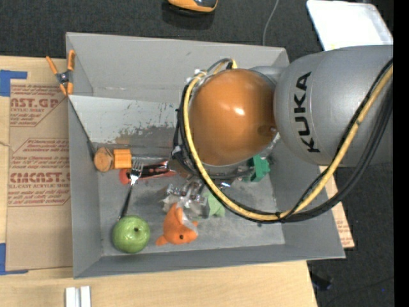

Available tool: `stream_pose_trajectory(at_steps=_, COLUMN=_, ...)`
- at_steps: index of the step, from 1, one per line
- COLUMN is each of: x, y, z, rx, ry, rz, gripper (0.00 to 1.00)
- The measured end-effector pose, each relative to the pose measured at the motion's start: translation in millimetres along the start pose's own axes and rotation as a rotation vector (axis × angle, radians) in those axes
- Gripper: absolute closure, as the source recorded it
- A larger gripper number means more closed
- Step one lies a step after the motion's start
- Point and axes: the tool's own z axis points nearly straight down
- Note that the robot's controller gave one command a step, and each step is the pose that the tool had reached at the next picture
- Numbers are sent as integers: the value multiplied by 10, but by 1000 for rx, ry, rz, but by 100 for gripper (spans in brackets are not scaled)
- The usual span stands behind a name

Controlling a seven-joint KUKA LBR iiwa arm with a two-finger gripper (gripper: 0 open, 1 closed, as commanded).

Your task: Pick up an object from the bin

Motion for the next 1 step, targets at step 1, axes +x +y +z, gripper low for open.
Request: stream_pose_trajectory(at_steps=1, x=-22, y=-23, z=-329, rx=4, ry=-3, rz=4, gripper=100)
